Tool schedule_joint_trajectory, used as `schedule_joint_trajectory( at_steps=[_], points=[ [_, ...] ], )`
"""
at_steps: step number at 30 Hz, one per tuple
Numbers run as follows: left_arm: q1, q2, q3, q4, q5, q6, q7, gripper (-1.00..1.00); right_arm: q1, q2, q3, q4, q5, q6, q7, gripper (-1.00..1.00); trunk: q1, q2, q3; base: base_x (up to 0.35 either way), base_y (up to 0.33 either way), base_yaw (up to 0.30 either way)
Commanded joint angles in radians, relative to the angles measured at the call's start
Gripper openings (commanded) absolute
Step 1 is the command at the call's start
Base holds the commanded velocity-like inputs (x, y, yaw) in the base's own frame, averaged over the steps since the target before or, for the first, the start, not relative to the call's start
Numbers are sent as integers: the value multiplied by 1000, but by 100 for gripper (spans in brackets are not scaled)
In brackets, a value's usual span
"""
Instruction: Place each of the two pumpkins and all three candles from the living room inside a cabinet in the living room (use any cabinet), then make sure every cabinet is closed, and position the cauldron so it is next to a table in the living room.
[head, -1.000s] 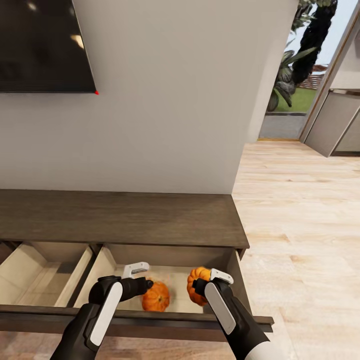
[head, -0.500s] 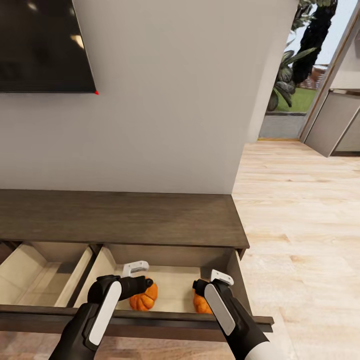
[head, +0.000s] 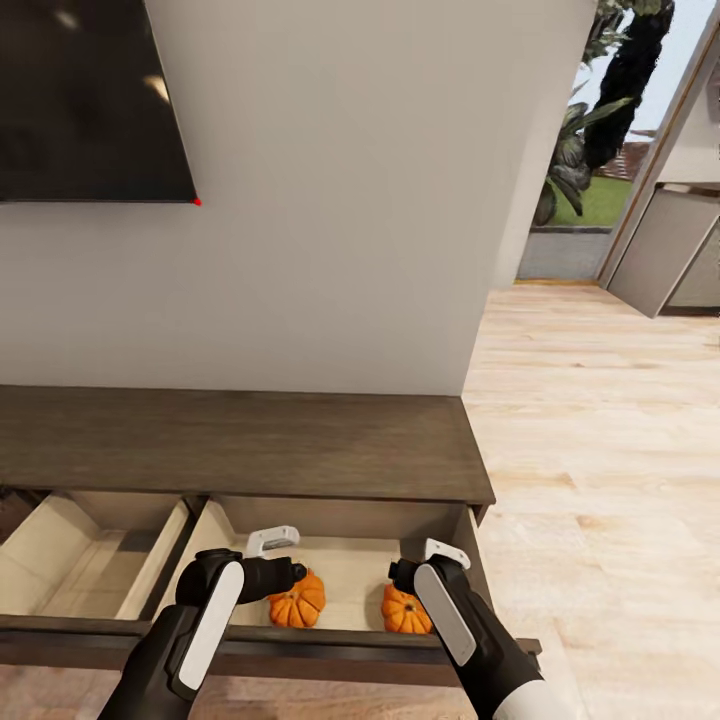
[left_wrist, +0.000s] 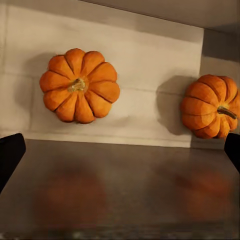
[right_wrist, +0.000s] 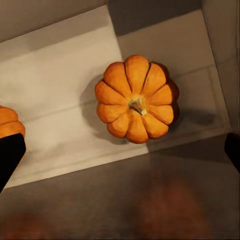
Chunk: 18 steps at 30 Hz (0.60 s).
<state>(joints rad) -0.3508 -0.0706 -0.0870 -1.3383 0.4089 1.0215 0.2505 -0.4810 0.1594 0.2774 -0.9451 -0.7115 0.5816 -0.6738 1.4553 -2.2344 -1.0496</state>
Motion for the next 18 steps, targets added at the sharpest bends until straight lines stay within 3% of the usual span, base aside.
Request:
schedule_joint_trajectory(
  at_steps=[1, 18],
  points=[
    [0, 0, 0, -1, 11, 3, 10, 100, -1, -1, 1, -2, -9, 8, -9, 100, -4, 7, 2, -190, 0, 0],
    [0, 2, 1, -1, 13, 3, 10, 100, -1, -2, -3, -36, -12, 59, -10, 100, -70, 126, 56, -43, 0, 0]
  ],
)
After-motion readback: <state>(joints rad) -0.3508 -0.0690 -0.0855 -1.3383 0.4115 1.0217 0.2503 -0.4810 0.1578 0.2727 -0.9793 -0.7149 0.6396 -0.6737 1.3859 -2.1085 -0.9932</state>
